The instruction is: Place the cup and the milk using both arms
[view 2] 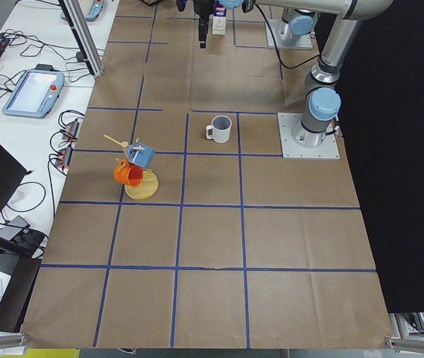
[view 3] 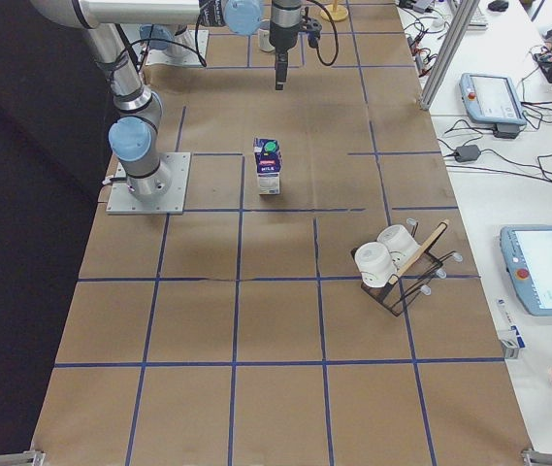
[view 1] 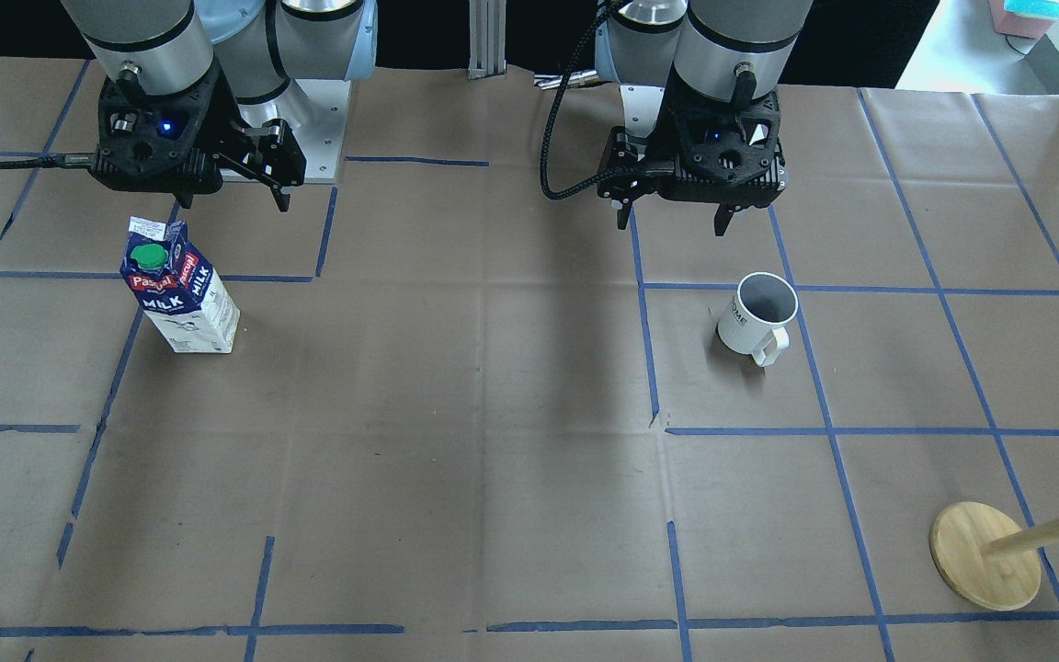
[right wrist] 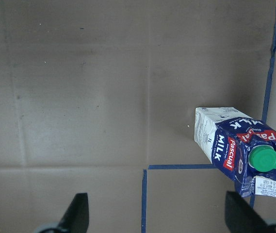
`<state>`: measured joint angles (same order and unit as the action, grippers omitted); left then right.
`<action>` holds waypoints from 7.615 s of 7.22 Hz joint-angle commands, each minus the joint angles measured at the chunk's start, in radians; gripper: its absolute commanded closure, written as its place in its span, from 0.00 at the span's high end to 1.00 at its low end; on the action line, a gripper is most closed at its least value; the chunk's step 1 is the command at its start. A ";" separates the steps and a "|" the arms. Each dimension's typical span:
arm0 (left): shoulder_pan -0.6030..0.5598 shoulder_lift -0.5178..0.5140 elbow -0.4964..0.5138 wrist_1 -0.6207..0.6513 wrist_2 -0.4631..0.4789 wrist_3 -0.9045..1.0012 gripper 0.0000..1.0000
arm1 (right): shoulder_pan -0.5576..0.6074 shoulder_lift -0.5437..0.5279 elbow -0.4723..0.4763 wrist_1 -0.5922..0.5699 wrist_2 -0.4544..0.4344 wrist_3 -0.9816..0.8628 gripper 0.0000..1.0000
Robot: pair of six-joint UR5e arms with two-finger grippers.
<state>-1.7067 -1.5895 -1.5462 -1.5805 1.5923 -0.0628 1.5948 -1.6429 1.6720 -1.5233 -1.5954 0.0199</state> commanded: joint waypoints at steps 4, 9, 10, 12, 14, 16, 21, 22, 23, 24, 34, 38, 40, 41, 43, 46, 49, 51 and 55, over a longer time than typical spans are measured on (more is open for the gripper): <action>0.009 -0.012 -0.002 0.008 -0.002 0.004 1.00 | 0.001 0.000 0.000 0.000 0.000 0.000 1.00; 0.035 -0.021 -0.032 0.008 -0.005 0.015 1.00 | 0.001 0.000 0.000 0.000 0.000 0.000 1.00; 0.057 -0.007 -0.073 0.013 -0.005 0.044 1.00 | 0.001 0.000 0.000 0.000 0.000 0.000 1.00; 0.142 0.011 -0.182 0.113 -0.003 0.147 1.00 | 0.001 0.000 0.000 0.000 0.002 0.000 1.00; 0.234 0.043 -0.294 0.186 0.000 0.217 1.00 | 0.001 0.000 0.000 0.000 0.002 0.000 1.00; 0.324 0.048 -0.330 0.191 0.000 0.349 1.00 | 0.001 0.000 0.002 0.000 0.003 0.000 1.00; 0.544 0.036 -0.472 0.363 -0.005 0.598 0.99 | 0.001 0.000 0.002 0.000 0.003 0.000 1.00; 0.542 0.045 -0.494 0.358 0.000 0.600 0.99 | 0.001 0.000 0.002 0.000 0.003 0.000 1.00; 0.544 0.051 -0.523 0.328 0.000 0.601 0.99 | 0.001 0.000 0.002 0.000 0.003 0.000 1.00; 0.545 0.060 -0.547 0.318 0.003 0.601 0.99 | 0.001 0.000 0.002 0.000 0.003 0.000 1.00; 0.599 -0.038 -0.635 0.473 0.052 0.594 0.25 | 0.001 0.000 0.002 0.000 0.003 0.000 1.00; 0.593 -0.030 -0.628 0.473 0.032 0.574 0.00 | 0.001 0.000 0.002 0.000 0.003 0.000 1.00; 0.566 -0.030 -0.624 0.478 0.014 0.511 0.00 | 0.001 0.000 0.002 0.000 0.003 0.000 1.00; 0.526 -0.026 -0.611 0.490 0.003 0.492 0.00 | 0.001 0.000 0.002 0.000 0.003 0.000 1.00; 0.396 -0.032 -0.513 0.493 0.000 0.369 0.00 | 0.001 0.000 0.002 0.000 0.003 0.000 1.00; 0.228 -0.102 -0.367 0.490 -0.075 0.185 0.00 | 0.001 0.000 0.002 0.000 0.003 0.000 1.00; 0.031 -0.374 -0.061 0.488 -0.078 -0.023 0.00 | 0.001 0.000 0.002 0.000 0.003 0.000 1.00; -0.055 -0.547 0.149 0.468 -0.080 -0.102 0.00 | 0.001 0.000 0.002 0.000 0.003 0.000 1.00; -0.097 -0.676 0.321 0.383 -0.072 -0.129 0.00 | 0.001 -0.002 0.002 0.000 0.003 0.000 1.00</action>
<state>-1.8028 -2.2536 -1.2409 -1.1705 1.5170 -0.2005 1.5954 -1.6432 1.6736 -1.5232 -1.5923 0.0199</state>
